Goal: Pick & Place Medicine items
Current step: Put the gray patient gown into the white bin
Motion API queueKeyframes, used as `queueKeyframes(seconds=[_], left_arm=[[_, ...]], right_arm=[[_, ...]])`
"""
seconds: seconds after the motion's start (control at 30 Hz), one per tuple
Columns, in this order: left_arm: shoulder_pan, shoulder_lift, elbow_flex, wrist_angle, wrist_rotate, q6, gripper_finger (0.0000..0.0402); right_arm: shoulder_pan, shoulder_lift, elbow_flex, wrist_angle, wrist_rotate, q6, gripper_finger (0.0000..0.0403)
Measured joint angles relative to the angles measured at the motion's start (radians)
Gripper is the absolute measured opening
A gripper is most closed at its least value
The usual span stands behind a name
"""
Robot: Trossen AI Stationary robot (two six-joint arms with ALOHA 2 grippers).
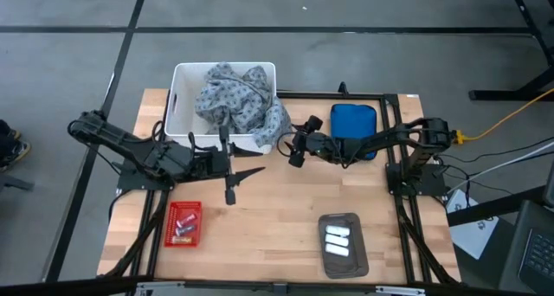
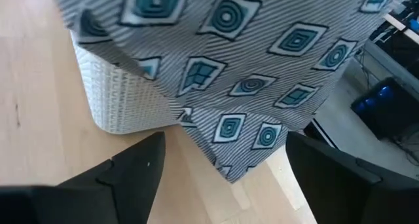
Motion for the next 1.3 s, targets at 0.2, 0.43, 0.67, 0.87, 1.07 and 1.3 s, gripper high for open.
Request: queueKeyframes(seconds=[0.2,0.43,0.67,0.87,1.07,1.3], left_arm=[[-0.003,0.000,0.000,0.000,0.000,0.000,0.0148],[-0.003,0.000,0.000,0.002,0.000,-0.005,0.0148],[-0.003,0.000,0.000,0.002,0.008,-0.010,0.0148],[-0.003,0.000,0.000,0.002,0.008,-0.016,0.0148],[-0.003,0.000,0.000,0.002,0.009,-0.020,0.0148],[-0.009,0.000,0.000,0.002,0.008,-0.021,0.0148]], right_arm=[[-0.035,0.000,0.000,0.004,-0.040,0.001,0.0302],[-0.070,0.000,0.000,0.004,-0.112,0.055,0.0277],[-0.097,0.000,0.000,0.004,-0.138,0.109,0.0243],[-0.101,0.000,0.000,0.003,-0.191,0.135,0.0145],[-0.101,0.000,0.000,0.003,-0.190,0.161,0.0011],[-0.081,-0.021,0.000,0.009,-0.124,0.154,0.0004]])
